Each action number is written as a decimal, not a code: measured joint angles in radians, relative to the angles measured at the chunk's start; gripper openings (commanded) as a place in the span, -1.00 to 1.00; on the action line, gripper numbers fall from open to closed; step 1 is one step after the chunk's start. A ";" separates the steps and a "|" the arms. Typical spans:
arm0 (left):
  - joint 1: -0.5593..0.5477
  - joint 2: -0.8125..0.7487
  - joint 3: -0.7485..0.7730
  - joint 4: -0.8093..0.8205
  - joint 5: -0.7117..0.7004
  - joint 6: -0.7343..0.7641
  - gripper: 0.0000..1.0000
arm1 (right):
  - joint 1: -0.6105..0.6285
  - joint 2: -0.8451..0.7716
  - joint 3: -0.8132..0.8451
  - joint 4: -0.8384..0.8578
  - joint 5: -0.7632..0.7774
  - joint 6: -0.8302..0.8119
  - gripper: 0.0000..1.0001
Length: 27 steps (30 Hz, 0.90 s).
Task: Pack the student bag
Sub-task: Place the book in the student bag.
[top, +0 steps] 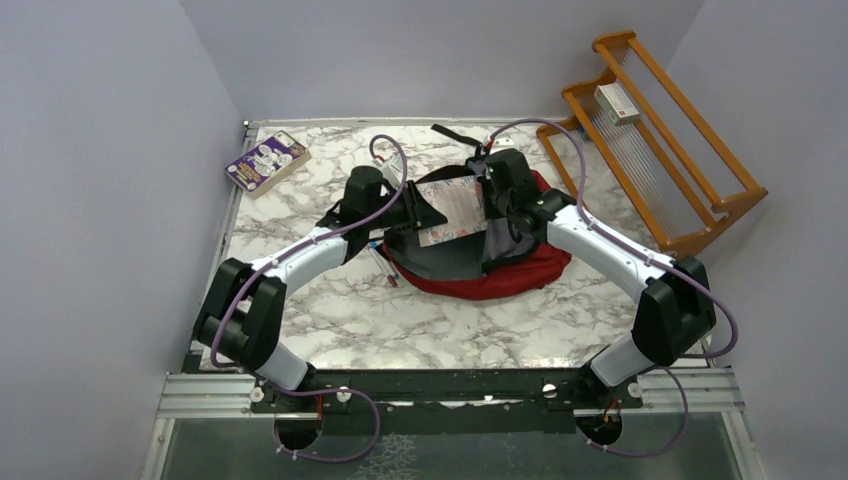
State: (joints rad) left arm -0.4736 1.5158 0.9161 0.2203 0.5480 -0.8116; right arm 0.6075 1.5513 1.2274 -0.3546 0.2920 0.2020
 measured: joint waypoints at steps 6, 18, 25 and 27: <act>-0.018 0.053 0.000 0.055 0.029 -0.036 -1.00 | 0.000 -0.024 -0.007 0.017 -0.009 0.002 -0.99; -0.056 0.200 0.013 0.225 0.096 -0.095 -1.00 | 0.000 -0.051 -0.032 0.064 -0.064 0.008 -0.99; -0.068 0.324 0.092 0.311 0.100 -0.119 -1.00 | 0.000 -0.051 -0.042 0.088 -0.095 0.021 -0.99; -0.074 0.366 0.115 0.342 0.099 -0.130 -1.00 | 0.000 -0.051 -0.042 0.093 -0.101 0.026 -0.99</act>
State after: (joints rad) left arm -0.5472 1.8820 1.0309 0.5621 0.6472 -0.9413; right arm 0.6075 1.4998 1.1854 -0.2611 0.1913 0.2279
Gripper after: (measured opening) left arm 0.270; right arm 0.013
